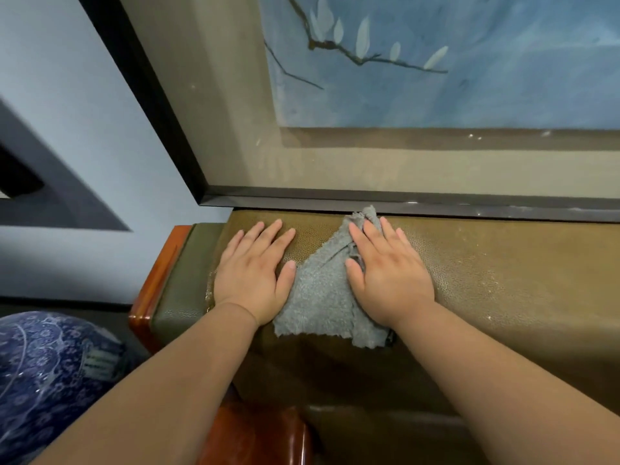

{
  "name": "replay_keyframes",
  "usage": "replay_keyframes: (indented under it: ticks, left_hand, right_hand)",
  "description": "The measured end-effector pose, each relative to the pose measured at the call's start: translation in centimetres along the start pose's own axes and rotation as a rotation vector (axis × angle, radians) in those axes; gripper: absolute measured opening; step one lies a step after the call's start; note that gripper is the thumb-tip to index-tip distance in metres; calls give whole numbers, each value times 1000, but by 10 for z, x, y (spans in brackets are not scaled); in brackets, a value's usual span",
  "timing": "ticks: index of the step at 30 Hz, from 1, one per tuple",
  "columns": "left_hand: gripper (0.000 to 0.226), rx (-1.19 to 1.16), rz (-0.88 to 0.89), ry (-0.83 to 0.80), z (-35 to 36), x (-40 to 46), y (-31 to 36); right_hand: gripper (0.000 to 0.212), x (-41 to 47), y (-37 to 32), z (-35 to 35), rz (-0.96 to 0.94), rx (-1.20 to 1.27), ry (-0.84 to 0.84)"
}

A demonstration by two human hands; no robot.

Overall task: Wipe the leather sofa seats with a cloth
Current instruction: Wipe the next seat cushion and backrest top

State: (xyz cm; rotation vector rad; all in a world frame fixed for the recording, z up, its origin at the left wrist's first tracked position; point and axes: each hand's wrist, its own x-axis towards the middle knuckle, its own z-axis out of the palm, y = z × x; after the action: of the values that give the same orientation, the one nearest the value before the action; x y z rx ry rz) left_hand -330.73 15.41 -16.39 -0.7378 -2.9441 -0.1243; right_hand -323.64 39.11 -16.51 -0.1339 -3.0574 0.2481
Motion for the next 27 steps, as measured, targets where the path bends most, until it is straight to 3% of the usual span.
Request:
replay_keyframes:
  ticks: [3,6,9,19,23,27]
  left_hand:
    - [65,-108,-28,-69,-8,4,-3]
    - [47,-265,-134,-61,-23,27,-2]
    - [46,-83,-72,75,-14,33,7]
    - [53,-196,-80,167,8,40,-4]
    - [53,-225,-75,184,7,40,-5]
    - [53,-249,-67,201,9,40,-6]
  right_hand:
    - [69,0,0,-2,-5,13,-6]
    - [69,-2,-2,-6,8,13,-21]
    - [69,-2,-3,-9,8,2,-29]
    - [63,1,-5,-12,16,79,-17]
    - [51,-5,4,-44,243,352,-5]
    - [52,-10,24,-76,499,249,128]
